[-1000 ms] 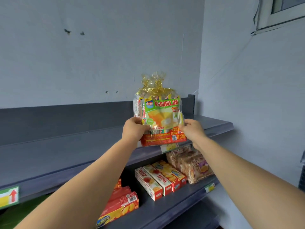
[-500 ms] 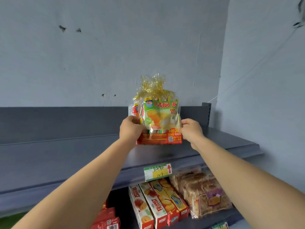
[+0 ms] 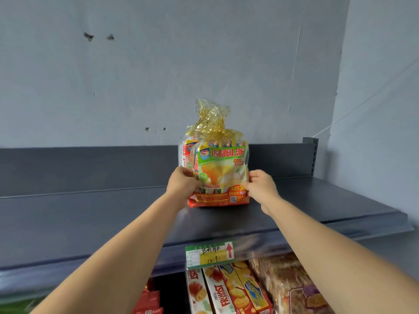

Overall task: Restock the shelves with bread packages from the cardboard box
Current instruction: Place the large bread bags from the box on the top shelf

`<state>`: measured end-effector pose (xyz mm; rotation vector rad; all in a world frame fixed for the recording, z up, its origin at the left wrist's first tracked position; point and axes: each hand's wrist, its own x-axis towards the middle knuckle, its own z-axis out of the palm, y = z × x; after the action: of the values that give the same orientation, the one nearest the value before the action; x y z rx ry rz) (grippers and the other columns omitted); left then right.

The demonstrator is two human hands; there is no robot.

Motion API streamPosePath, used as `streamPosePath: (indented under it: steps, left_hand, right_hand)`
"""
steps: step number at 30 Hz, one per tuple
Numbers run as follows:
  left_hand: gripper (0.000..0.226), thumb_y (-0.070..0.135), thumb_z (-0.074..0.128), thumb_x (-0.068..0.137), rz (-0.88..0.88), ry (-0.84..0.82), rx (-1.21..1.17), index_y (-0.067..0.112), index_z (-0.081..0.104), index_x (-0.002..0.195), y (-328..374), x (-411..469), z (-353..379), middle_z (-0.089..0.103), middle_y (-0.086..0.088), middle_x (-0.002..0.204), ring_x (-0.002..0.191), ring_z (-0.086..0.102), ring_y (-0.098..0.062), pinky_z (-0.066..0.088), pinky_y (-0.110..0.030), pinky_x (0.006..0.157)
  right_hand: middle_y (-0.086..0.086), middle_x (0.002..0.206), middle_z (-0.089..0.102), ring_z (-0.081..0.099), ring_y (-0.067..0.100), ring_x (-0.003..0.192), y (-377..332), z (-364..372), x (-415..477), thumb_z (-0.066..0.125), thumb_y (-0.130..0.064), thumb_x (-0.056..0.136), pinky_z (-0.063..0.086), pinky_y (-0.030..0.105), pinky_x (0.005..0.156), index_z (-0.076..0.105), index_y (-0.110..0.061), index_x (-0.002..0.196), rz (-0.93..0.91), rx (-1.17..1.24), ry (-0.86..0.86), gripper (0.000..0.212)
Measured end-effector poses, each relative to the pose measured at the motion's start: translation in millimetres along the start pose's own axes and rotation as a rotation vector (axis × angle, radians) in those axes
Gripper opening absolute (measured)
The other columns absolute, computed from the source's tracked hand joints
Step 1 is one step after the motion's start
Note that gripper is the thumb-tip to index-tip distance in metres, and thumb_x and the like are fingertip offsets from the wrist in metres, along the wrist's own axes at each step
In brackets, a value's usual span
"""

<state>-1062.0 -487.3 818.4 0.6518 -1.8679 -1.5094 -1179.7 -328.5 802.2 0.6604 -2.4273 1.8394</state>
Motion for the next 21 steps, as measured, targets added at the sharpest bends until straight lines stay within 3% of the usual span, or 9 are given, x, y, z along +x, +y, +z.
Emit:
streamPosePath:
  steps: [4,6,10,14,18,21]
  left_hand:
    - [0.037,-0.007,0.069,0.077,-0.011,0.021,-0.026,0.01,0.049,0.104,-2.3,4.4,4.8,0.059,-0.005,0.097,0.073,0.059,-0.014,0.056,-0.036,0.068]
    - [0.038,-0.007,0.069,0.079,-0.008,0.02,-0.017,0.01,0.048,0.106,-2.7,6.2,5.2,0.058,-0.005,0.099,0.074,0.058,-0.013,0.054,-0.034,0.072]
    - [0.043,0.0,0.072,0.079,0.0,0.005,0.068,0.015,0.045,0.108,-4.2,8.8,3.7,0.057,-0.003,0.108,0.095,0.058,-0.02,0.054,-0.037,0.083]
    - [0.045,0.009,0.073,0.081,0.019,0.006,0.176,0.016,0.044,0.114,-6.2,5.4,2.9,0.055,-0.001,0.112,0.1,0.057,-0.021,0.053,-0.037,0.084]
    - [0.055,0.013,0.071,0.084,0.009,-0.005,0.236,0.011,0.041,0.13,-6.8,-1.8,0.7,0.052,-0.001,0.11,0.095,0.053,-0.019,0.046,-0.033,0.075]
    - [0.057,0.018,0.07,0.085,0.02,-0.016,0.338,0.01,0.04,0.133,-9.6,-9.0,-2.5,0.056,-0.007,0.122,0.097,0.052,-0.02,0.044,-0.032,0.076]
  right_hand:
    - [0.002,0.112,0.063,0.061,0.02,0.102,2.6,2.2,7.0,0.059,-0.012,0.093,0.054,0.043,0.089,0.054,-0.017,0.113,-0.012,-0.006,-0.033,0.021]
    - [0.002,0.115,0.062,0.06,0.019,0.104,2.7,3.0,8.8,0.059,-0.011,0.093,0.054,0.041,0.09,0.052,-0.015,0.121,-0.002,0.006,-0.059,0.029]
    - [0.003,0.123,0.058,0.054,0.017,0.104,4.2,3.3,9.7,0.057,-0.006,0.094,0.05,0.035,0.088,0.048,-0.014,0.127,0.009,-0.004,-0.101,0.036]
    - [0.004,0.127,0.056,0.055,0.02,0.111,5.5,2.5,9.2,0.059,-0.006,0.092,0.05,0.039,0.094,0.045,-0.015,0.132,0.019,-0.018,-0.114,0.043]
    - [0.005,0.128,0.057,0.057,0.023,0.111,4.7,2.6,5.5,0.061,-0.009,0.092,0.051,0.04,0.093,0.041,-0.017,0.137,0.035,-0.055,-0.116,0.05]
    - [0.007,0.129,0.057,0.058,0.023,0.113,3.6,2.2,-0.3,0.062,-0.01,0.091,0.051,0.042,0.095,0.038,-0.017,0.141,0.042,-0.099,-0.107,0.056]
